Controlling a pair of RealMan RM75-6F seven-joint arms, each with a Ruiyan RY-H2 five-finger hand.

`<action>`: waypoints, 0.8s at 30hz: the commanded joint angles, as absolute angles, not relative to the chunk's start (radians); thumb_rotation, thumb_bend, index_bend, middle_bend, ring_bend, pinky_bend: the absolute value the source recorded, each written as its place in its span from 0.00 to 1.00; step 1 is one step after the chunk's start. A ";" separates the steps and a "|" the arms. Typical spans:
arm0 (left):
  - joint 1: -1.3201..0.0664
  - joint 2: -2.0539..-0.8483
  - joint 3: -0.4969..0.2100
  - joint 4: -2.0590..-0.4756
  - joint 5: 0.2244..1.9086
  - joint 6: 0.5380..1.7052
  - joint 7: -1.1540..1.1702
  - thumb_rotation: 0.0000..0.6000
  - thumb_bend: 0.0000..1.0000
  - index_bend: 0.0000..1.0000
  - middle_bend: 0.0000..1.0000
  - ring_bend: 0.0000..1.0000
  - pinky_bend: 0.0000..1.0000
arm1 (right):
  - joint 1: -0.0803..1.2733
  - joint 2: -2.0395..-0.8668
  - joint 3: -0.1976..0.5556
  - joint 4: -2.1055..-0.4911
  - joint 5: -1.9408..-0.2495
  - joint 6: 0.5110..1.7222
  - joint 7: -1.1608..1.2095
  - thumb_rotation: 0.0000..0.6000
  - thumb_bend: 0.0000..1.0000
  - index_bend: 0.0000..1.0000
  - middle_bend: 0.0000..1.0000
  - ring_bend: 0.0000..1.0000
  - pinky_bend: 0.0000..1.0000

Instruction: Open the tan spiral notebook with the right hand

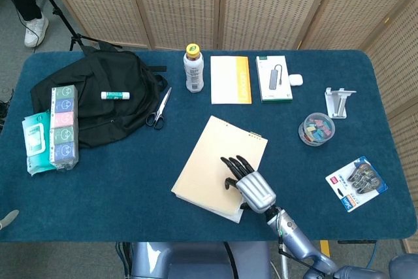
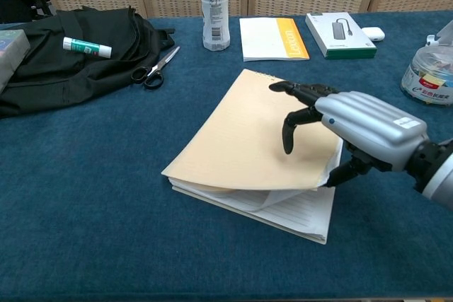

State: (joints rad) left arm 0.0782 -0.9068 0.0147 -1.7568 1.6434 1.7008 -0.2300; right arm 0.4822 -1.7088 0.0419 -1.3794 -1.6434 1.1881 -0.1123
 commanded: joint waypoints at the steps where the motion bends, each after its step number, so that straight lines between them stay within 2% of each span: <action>1: 0.077 -0.906 0.015 -1.756 1.644 1.700 -0.231 1.00 0.00 0.00 0.00 0.00 0.00 | 0.489 -1.717 0.070 -1.387 -1.620 1.196 -0.130 1.00 0.36 0.48 0.00 0.00 0.00; 9: 0.076 -0.906 0.015 -1.756 1.645 1.698 -0.230 1.00 0.00 0.00 0.00 0.00 0.00 | 0.499 -1.710 0.102 -1.421 -1.580 1.188 -0.159 1.00 0.38 0.49 0.00 0.00 0.00; 21: 0.077 -0.904 0.017 -1.756 1.648 1.700 -0.234 1.00 0.00 0.00 0.00 0.00 0.00 | 0.508 -1.706 0.089 -1.446 -1.569 1.171 -0.184 1.00 0.38 0.55 0.00 0.00 0.00; 24: 0.077 -0.904 0.017 -1.755 1.648 1.699 -0.236 1.00 0.00 0.00 0.00 0.00 0.00 | 0.510 -1.708 0.092 -1.446 -1.566 1.171 -0.190 1.00 0.41 0.55 0.00 0.00 0.00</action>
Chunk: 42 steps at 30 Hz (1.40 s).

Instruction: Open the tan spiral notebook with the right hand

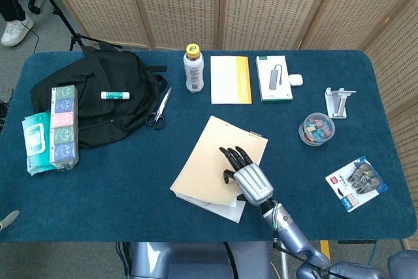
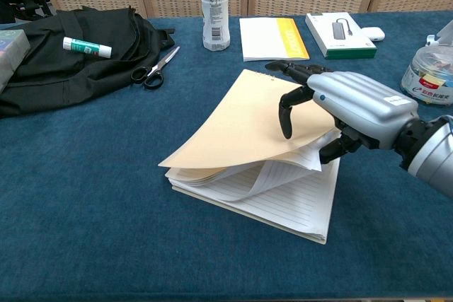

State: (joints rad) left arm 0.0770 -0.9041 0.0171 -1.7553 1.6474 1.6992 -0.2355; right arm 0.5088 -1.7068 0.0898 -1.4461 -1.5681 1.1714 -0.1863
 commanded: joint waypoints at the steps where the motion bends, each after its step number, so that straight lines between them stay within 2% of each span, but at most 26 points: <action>1: 0.077 -0.903 0.017 -1.755 1.648 1.699 -0.238 1.00 0.00 0.00 0.00 0.00 0.00 | 0.512 -1.709 0.094 -1.447 -1.563 1.170 -0.193 1.00 0.44 0.55 0.00 0.00 0.00; 5: 0.078 -0.903 0.018 -1.753 1.649 1.701 -0.242 1.00 0.00 0.00 0.00 0.00 0.00 | 0.520 -1.711 0.107 -1.447 -1.543 1.158 -0.210 1.00 0.52 0.55 0.00 0.00 0.00; 11: 0.076 -0.902 0.018 -1.754 1.649 1.697 -0.241 1.00 0.00 0.00 0.00 0.00 0.00 | 0.538 -1.706 0.133 -1.470 -1.505 1.140 -0.238 1.00 0.52 0.56 0.00 0.00 0.00; 22: 0.077 -0.901 0.019 -1.751 1.651 1.702 -0.246 1.00 0.00 0.00 0.00 0.00 0.00 | 0.534 -1.704 0.105 -1.471 -1.505 1.145 -0.227 1.00 0.52 0.62 0.00 0.00 0.00; 27: 0.076 -0.900 0.019 -1.751 1.649 1.700 -0.248 1.00 0.00 0.00 0.00 0.00 0.00 | 0.535 -1.703 0.097 -1.471 -1.510 1.145 -0.213 1.00 0.56 0.64 0.00 0.00 0.00; 42: 0.075 -0.901 0.020 -1.754 1.649 1.697 -0.242 1.00 0.00 0.00 0.00 0.00 0.00 | 0.550 -1.598 -0.015 -1.582 -1.610 1.096 -0.154 1.00 0.59 0.69 0.00 0.00 0.00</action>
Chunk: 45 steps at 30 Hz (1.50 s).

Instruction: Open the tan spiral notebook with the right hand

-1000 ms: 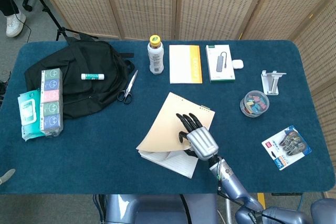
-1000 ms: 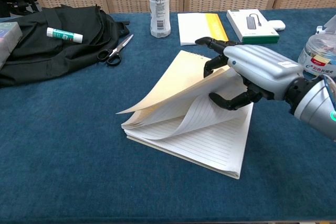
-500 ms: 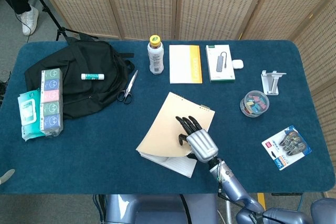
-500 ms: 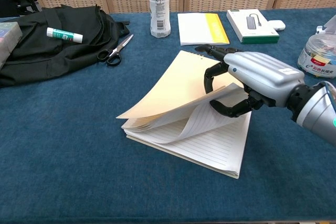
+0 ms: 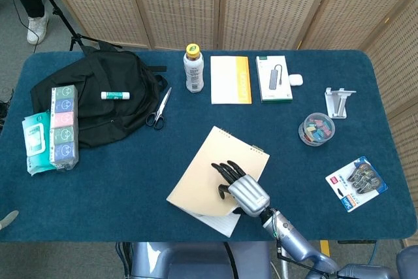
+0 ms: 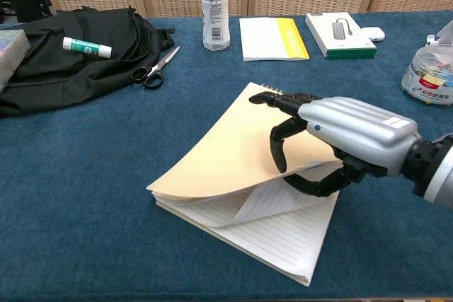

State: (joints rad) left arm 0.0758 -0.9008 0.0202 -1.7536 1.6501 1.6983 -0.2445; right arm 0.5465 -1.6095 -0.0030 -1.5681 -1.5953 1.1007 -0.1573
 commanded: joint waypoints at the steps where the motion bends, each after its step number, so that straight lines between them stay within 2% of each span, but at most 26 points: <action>1: 0.075 -0.902 0.020 -1.755 1.650 1.697 -0.240 1.00 0.00 0.00 0.00 0.00 0.00 | 0.552 -1.593 -0.021 -1.587 -1.618 1.093 -0.155 1.00 0.59 0.69 0.00 0.00 0.00; 13: 0.073 -0.906 0.020 -1.761 1.647 1.691 -0.224 1.00 0.00 0.00 0.00 0.00 0.00 | 0.565 -1.559 -0.092 -1.634 -1.706 1.071 -0.177 1.00 0.59 0.70 0.00 0.00 0.00; 30: 0.072 -0.906 0.019 -1.763 1.641 1.688 -0.221 1.00 0.00 0.00 0.00 0.00 0.00 | 0.575 -1.556 -0.138 -1.703 -1.747 1.020 -0.258 1.00 0.59 0.70 0.00 0.00 0.00; 36: 0.072 -0.905 0.020 -1.764 1.643 1.687 -0.220 1.00 0.00 0.00 0.00 0.00 0.00 | 0.580 -1.564 -0.098 -1.724 -1.710 1.016 -0.254 1.00 0.59 0.70 0.01 0.00 0.00; 45: 0.073 -0.900 0.019 -1.760 1.641 1.690 -0.239 1.00 0.00 0.00 0.00 0.00 0.00 | 0.605 -1.552 0.080 -1.759 -1.421 0.954 -0.150 1.00 0.59 0.71 0.01 0.00 0.00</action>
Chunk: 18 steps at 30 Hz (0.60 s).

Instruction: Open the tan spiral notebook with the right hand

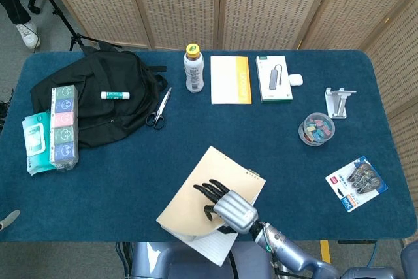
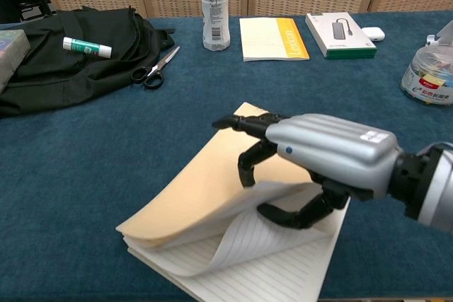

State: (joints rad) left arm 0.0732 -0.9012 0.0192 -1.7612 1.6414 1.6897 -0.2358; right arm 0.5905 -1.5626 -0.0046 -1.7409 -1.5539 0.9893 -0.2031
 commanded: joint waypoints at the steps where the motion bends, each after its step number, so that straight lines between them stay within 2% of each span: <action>1: 0.073 -0.899 0.019 -1.759 1.640 1.690 -0.241 1.00 0.00 0.00 0.00 0.00 0.00 | 0.608 -1.548 0.093 -1.761 -1.395 0.947 -0.146 1.00 0.59 0.71 0.01 0.00 0.00; 9: 0.072 -0.897 0.021 -1.759 1.643 1.687 -0.245 1.00 0.00 0.00 0.00 0.00 0.00 | 0.618 -1.509 0.205 -1.791 -1.125 0.906 -0.063 1.00 0.62 0.71 0.01 0.00 0.00; 18: 0.072 -0.896 0.022 -1.761 1.643 1.685 -0.244 1.00 0.00 0.00 0.00 0.00 0.00 | 0.628 -1.469 0.300 -1.820 -0.919 0.887 0.035 1.00 0.65 0.72 0.01 0.00 0.00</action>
State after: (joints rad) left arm 0.0716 -0.8964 0.0218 -1.7612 1.6432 1.6851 -0.2440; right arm 0.6239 -1.4821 0.2745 -1.8080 -0.9539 0.8937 0.0102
